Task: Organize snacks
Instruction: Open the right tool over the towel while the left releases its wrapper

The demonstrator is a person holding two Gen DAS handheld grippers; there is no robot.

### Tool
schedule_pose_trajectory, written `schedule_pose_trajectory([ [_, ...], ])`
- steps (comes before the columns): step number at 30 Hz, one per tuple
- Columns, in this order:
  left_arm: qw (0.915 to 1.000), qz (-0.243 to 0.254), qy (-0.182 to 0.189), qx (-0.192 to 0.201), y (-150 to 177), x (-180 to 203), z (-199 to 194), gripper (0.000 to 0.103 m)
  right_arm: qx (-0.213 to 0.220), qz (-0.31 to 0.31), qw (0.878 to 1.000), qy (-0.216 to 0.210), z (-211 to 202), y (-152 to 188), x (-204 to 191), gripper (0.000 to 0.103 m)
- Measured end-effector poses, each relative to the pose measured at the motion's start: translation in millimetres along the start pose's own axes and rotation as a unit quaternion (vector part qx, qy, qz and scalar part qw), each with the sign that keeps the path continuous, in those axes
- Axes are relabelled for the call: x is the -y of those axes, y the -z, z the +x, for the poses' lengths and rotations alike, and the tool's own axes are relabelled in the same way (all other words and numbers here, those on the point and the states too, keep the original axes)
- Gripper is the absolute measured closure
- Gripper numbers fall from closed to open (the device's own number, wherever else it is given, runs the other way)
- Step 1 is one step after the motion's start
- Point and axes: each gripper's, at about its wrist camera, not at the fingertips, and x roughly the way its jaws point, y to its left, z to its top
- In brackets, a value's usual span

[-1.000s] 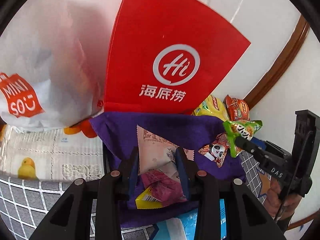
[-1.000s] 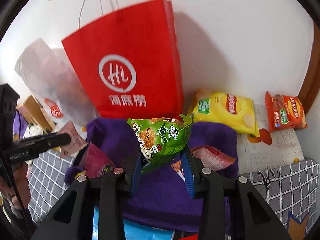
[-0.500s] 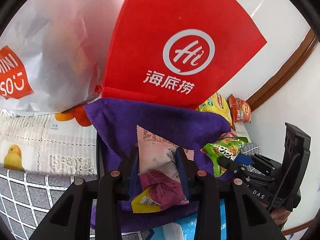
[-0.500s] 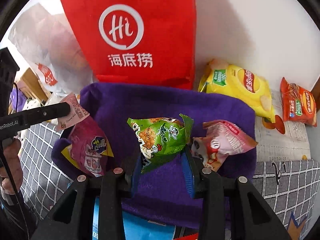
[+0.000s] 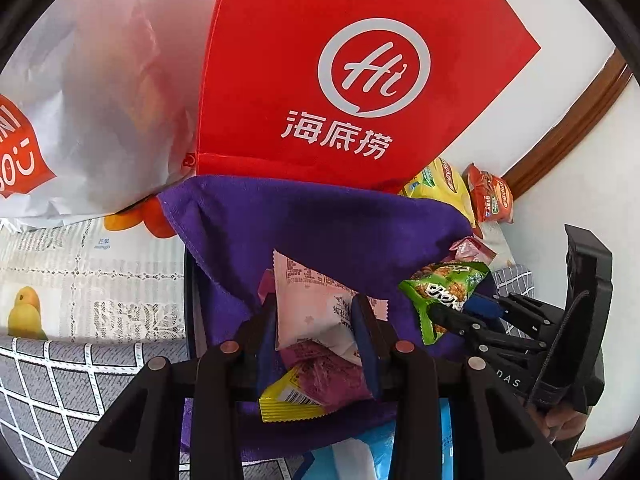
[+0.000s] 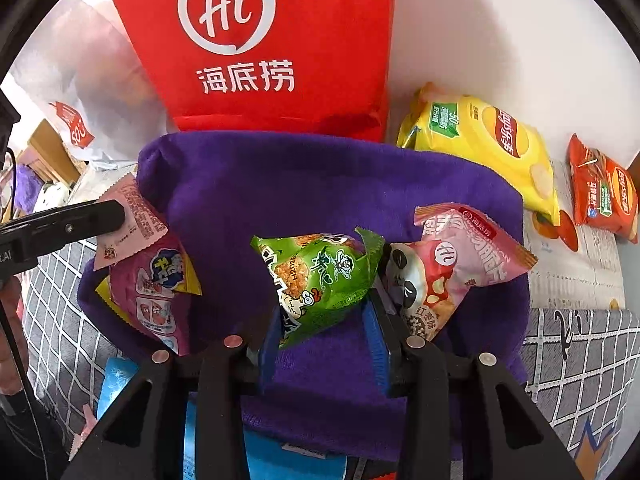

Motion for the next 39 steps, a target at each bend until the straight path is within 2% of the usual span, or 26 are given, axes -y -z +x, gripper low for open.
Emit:
schedule_pose_trajectory([
  [4, 1.0, -0.005, 0.006, -0.002, -0.4, -1.2, 0.3, 0.068, 0.009, 0.004, 1.0, -0.013, -7.1, -2.2, -2.4, 0.061],
  [6, 1.0, -0.003, 0.008, -0.003, 0.1, -0.7, -0.2, 0.068, 0.019, -0.003, 1.0, 0.003, -11.8, -4.3, -4.7, 0.053],
  [8, 1.0, 0.001, 0.008, -0.004, 0.3, 0.1, -1.2, 0.068, 0.028, -0.003, 0.999, 0.018, -17.0, -5.1, -4.2, 0.05],
  [11, 0.9999, 0.009, 0.007, -0.002, 1.0, 4.2, -2.1, 0.068, 0.035, 0.004, 0.999, 0.013, -25.0, -7.4, -1.0, 0.05],
  [14, 0.9998, 0.016, 0.009, -0.005, 1.0, 7.1, -2.3, 0.068, 0.053, 0.013, 0.998, 0.011, -38.3, -8.2, 1.9, 0.045],
  [17, 0.9997, 0.021, 0.011, -0.002, 0.8, 9.0, -5.5, 0.058, 0.075, 0.023, 0.997, 0.005, -52.1, -6.9, 2.1, 0.044],
  [19, 0.9996, 0.026, 0.011, 0.004, 0.5, 11.4, -9.2, 0.047, 0.087, 0.03, 0.996, -0.004, -59.0, -8.1, 0.4, 0.044],
  [20, 0.9995, 0.03, 0.012, 0.007, 0.4, 13.1, -11.3, 0.045, 0.094, 0.033, 0.995, -0.009, -63.1, -8.2, 0.0, 0.044],
  [23, 0.999, 0.042, 0.009, 0.015, 0.5, 17.8, -18.5, 0.041, 0.113, 0.041, 0.993, -0.012, -72.8, -7.4, -3.2, 0.037],
  [26, 0.9985, 0.051, 0.007, 0.02, 0.3, 21.7, -25.6, 0.033, 0.124, 0.047, 0.991, 0.008, -77.7, -6.5, -5.8, 0.026],
  [28, 0.9984, 0.051, 0.005, 0.025, -0.3, 22.6, -32.1, 0.029, 0.121, 0.051, 0.991, 0.02, -79.6, -7.3, -6.2, 0.025],
  [34, 0.9986, 0.04, 0.004, 0.036, -1.9, 22.2, -48.9, 0.027, 0.115, 0.06, 0.991, 0.042, -91.5, 1.2, -7.0, 0.021],
  [39, 0.9981, 0.039, 0.02, 0.043, -0.9, 24.6, -61.6, 0.027, 0.115, 0.089, 0.987, 0.072, -107.2, 20.4, -1.3, 0.021],
])
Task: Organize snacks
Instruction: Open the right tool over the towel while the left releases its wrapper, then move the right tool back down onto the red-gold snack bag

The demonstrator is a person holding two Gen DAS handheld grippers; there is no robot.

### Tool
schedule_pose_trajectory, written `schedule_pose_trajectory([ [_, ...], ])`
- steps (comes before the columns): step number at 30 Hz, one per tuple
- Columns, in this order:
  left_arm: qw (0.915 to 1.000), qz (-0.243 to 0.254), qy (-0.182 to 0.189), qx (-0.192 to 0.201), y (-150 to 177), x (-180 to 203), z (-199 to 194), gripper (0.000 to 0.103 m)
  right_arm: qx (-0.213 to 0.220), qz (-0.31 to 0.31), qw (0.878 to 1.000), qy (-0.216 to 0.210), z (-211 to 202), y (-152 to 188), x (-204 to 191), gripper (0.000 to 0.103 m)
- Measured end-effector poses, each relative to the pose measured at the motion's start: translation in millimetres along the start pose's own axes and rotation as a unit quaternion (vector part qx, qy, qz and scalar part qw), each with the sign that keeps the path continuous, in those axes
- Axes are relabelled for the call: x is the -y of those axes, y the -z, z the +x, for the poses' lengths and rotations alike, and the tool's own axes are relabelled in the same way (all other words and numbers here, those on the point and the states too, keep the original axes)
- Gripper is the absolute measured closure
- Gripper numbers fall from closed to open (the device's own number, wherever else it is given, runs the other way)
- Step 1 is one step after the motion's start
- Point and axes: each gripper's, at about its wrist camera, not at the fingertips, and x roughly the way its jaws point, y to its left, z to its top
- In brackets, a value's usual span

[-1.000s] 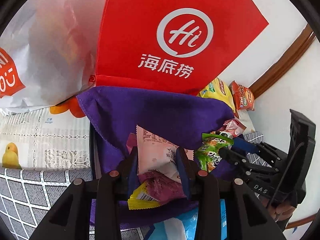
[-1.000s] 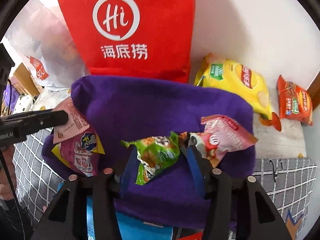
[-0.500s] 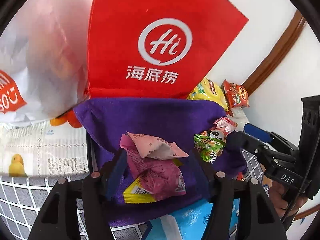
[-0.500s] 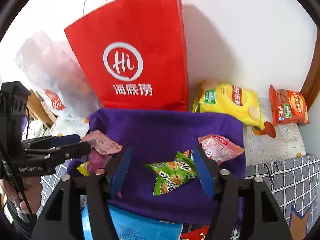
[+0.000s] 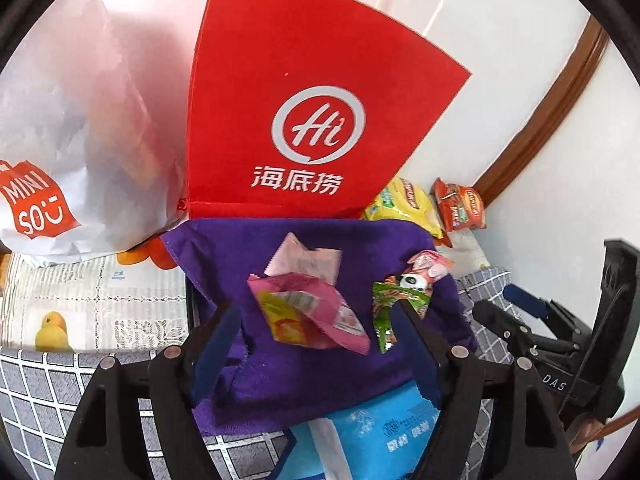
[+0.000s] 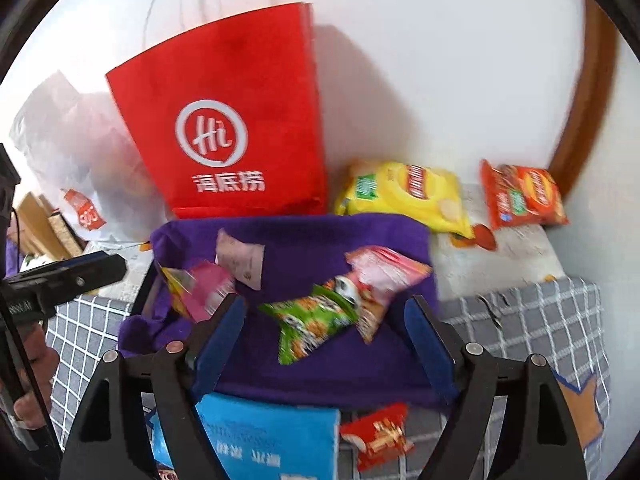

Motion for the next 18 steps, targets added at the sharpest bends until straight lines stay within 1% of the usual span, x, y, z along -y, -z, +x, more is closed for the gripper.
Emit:
schedule_pose_trajectory([
  [3, 0.9999, 0.005, 0.006, 0.01, 0.0, 4.6, -8.2, 0.027, 0.013, 0.009, 1.0, 0.005, -13.8, 13.7, 8.6, 0.021],
  [6, 0.9998, 0.014, 0.01, 0.012, 1.4, 11.0, -13.9, 0.027, 0.015, 0.015, 1.0, 0.017, -22.4, 25.7, 17.9, 0.021],
  [10, 0.9993, 0.034, 0.007, 0.013, 4.5, 23.7, -17.9, 0.027, 0.009, 0.026, 0.999, 0.032, -32.4, 42.1, 28.8, 0.021],
  [12, 0.999, 0.041, 0.012, 0.011, 5.9, 28.7, -19.5, 0.027, 0.006, 0.024, 0.999, 0.042, -36.2, 50.2, 32.6, 0.021],
  [15, 0.9988, 0.046, 0.015, 0.012, 7.1, 33.3, -22.6, 0.027, -0.015, 0.023, 0.998, 0.064, -38.2, 64.7, 37.7, 0.021],
  [18, 0.9986, 0.048, 0.014, 0.016, 7.4, 35.2, -27.9, 0.027, -0.037, 0.047, 0.997, 0.039, -36.5, 80.4, 48.3, 0.021],
])
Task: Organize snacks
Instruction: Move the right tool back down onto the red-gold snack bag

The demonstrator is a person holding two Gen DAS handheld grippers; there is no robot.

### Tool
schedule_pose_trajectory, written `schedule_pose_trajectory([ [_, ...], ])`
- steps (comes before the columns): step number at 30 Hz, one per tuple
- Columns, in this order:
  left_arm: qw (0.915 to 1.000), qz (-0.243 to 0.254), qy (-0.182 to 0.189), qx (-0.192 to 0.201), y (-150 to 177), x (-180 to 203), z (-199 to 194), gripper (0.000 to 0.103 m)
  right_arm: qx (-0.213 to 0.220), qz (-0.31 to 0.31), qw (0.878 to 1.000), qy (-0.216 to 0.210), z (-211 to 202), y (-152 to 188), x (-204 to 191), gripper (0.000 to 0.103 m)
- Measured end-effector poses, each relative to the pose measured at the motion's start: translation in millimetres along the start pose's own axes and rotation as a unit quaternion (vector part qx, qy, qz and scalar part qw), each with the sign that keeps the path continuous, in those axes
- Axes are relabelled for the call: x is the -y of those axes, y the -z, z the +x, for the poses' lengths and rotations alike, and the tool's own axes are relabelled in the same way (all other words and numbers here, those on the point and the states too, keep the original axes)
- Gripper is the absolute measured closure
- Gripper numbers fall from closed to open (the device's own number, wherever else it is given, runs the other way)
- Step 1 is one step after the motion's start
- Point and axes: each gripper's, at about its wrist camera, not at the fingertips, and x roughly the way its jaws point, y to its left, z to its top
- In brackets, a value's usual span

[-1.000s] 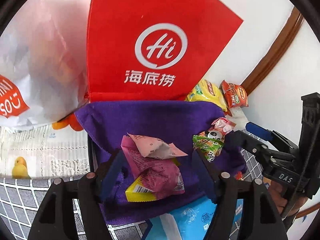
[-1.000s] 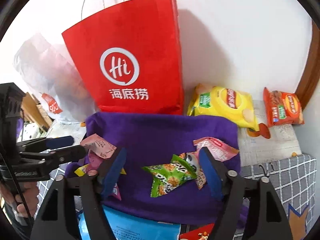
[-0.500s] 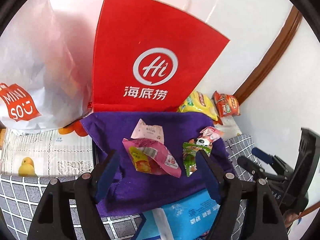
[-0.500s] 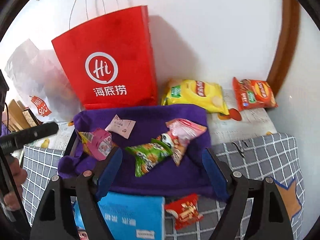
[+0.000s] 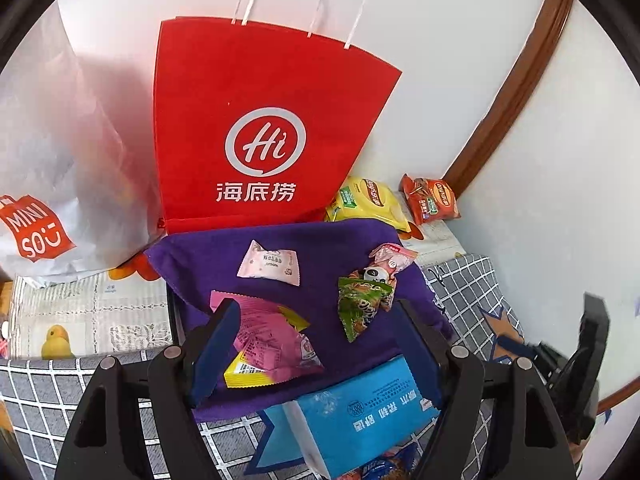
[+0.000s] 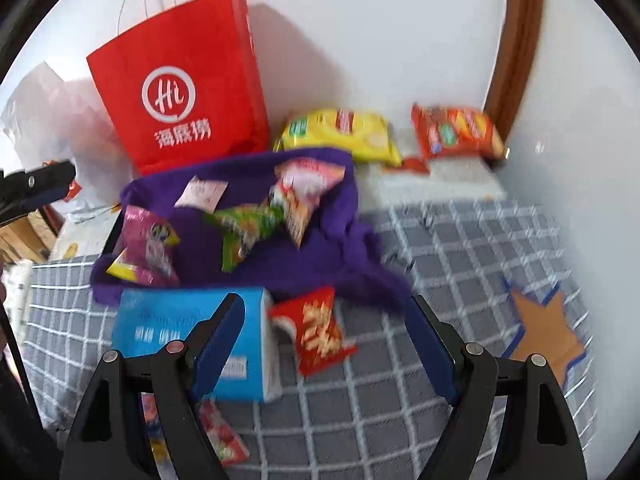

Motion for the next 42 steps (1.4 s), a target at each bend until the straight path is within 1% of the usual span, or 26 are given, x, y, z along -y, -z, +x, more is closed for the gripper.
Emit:
schedule_pose_trajectory([
  [1, 1.0, 0.0, 0.0, 0.002, -0.5, 0.3, -1.8, 0.027, -0.006, 0.009, 1.0, -0.008, 0.8, 5.3, 4.2, 0.021],
  [3, 1.0, -0.001, 0.0, 0.003, -1.0, 0.0, -4.2, 0.027, -0.007, 0.029, 1.0, -0.01, 0.6, 16.6, 13.3, 0.021],
  [6, 1.0, -0.006, 0.003, 0.001, -1.5, -1.6, -4.6, 0.027, -0.007, 0.03, 1.0, -0.005, 1.8, 31.0, 16.7, 0.022],
  [8, 1.0, -0.008, 0.004, -0.004, -1.9, -2.5, -3.8, 0.027, -0.011, 0.032, 0.999, -0.01, 5.8, 39.3, 17.0, 0.023],
  [10, 0.9999, -0.012, 0.006, -0.005, -1.8, -4.1, -3.9, 0.027, -0.011, 0.032, 0.999, -0.01, 10.4, 44.7, 17.8, 0.028],
  [11, 0.9999, -0.013, 0.006, -0.005, -1.7, -4.7, -4.1, 0.027, -0.01, 0.031, 0.999, -0.008, 12.9, 46.0, 18.0, 0.032],
  [12, 0.9999, -0.013, 0.006, -0.004, -1.7, -5.0, -4.1, 0.027, -0.01, 0.029, 0.999, -0.006, 16.3, 46.4, 17.9, 0.037],
  [13, 0.9999, -0.012, 0.006, -0.004, -1.7, -5.3, -4.0, 0.027, -0.009, 0.029, 1.0, -0.008, 19.3, 45.9, 18.4, 0.038],
  [16, 0.9999, -0.012, 0.002, -0.004, -2.1, -7.4, -2.0, 0.027, -0.008, 0.017, 0.999, -0.032, 30.3, 40.7, 14.2, 0.038],
  [19, 0.9998, -0.015, -0.001, -0.01, -1.9, -10.2, 3.6, 0.027, -0.015, 0.002, 0.999, -0.034, 45.8, 34.5, 10.8, 0.039],
  [21, 0.9997, -0.016, -0.003, -0.015, -1.7, -12.1, 8.3, 0.027, -0.023, -0.008, 0.999, -0.042, 55.7, 32.1, 10.5, 0.041],
  [25, 0.9996, -0.015, -0.009, -0.02, -0.4, -12.6, 14.9, 0.027, -0.036, -0.035, 0.998, -0.046, 70.8, 27.6, 9.3, 0.041],
  [26, 0.9996, -0.014, -0.01, -0.021, -0.1, -11.9, 16.0, 0.027, -0.039, -0.04, 0.997, -0.051, 74.7, 26.4, 9.2, 0.043],
  [29, 0.9996, -0.007, -0.012, -0.024, 1.2, -7.4, 19.2, 0.027, -0.05, -0.042, 0.995, -0.074, 83.1, 24.6, 11.9, 0.061],
  [30, 0.9996, -0.003, -0.013, -0.025, 2.1, -5.0, 20.4, 0.027, -0.053, -0.039, 0.995, -0.081, 84.2, 24.4, 13.8, 0.064],
  [33, 0.9995, 0.008, -0.015, -0.027, 3.9, 2.1, 22.7, 0.027, -0.049, -0.034, 0.994, -0.087, 79.2, 26.6, 17.5, 0.064],
  [36, 0.9994, 0.015, -0.016, -0.027, 4.9, 6.8, 22.8, 0.027, -0.042, -0.025, 0.995, -0.082, 62.9, 33.0, 25.1, 0.064],
  [40, 0.9995, 0.017, -0.016, -0.023, 5.4, 8.4, 20.3, 0.027, -0.053, -0.02, 0.996, -0.074, 37.6, 47.4, 33.5, 0.064],
  [42, 0.9995, 0.016, -0.018, -0.022, 5.2, 8.4, 19.2, 0.027, -0.067, -0.023, 0.994, -0.082, 26.8, 59.9, 34.2, 0.064],
])
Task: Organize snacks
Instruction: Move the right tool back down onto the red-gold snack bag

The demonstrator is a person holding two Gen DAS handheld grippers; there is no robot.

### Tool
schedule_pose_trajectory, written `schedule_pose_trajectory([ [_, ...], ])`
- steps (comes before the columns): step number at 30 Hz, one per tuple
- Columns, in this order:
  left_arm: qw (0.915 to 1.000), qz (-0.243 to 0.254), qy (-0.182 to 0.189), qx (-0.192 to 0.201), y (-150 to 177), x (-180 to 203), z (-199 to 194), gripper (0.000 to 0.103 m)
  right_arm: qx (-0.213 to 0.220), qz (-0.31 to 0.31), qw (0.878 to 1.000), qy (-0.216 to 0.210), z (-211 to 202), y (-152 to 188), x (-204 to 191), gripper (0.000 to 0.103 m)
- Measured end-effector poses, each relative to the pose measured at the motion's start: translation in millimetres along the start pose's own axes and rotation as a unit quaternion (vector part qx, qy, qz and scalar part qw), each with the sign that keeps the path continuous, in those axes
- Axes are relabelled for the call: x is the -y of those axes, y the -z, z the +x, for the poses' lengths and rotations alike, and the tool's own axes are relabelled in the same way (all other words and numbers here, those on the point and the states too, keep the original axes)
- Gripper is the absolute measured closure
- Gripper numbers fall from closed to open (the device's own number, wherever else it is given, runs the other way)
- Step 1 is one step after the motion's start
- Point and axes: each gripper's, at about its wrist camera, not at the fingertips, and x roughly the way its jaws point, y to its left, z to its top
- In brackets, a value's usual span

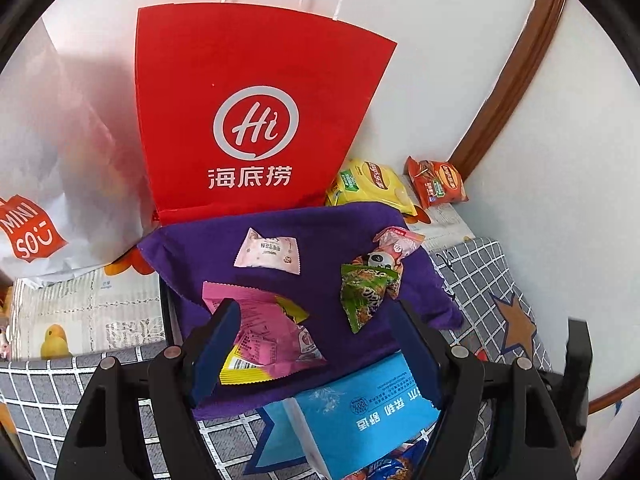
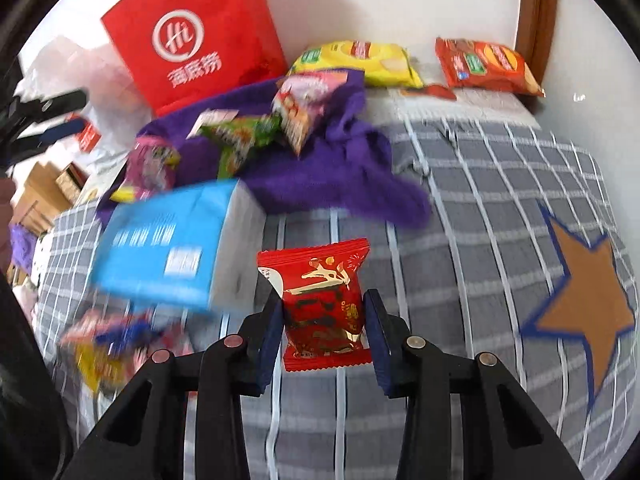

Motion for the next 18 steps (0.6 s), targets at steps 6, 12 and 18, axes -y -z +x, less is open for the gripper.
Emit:
schedule_pose_trajectory([
  [6, 1.0, 0.0, -0.001, 0.002, -0.6, 0.8, -2.2, 0.027, -0.029, -0.022, 0.999, 0.016, 17.8, 25.7, -11.0, 0.061],
  [12, 1.0, 0.006, 0.0, 0.005, -0.2, 5.5, -5.5, 0.027, 0.006, -0.016, 1.0, 0.023, 27.2, 27.2, -14.5, 0.061],
  [18, 0.9996, 0.027, -0.008, 0.009, 4.4, 18.3, -13.0, 0.027, 0.049, -0.019, 0.998, 0.034, 28.5, 33.9, -16.1, 0.061],
])
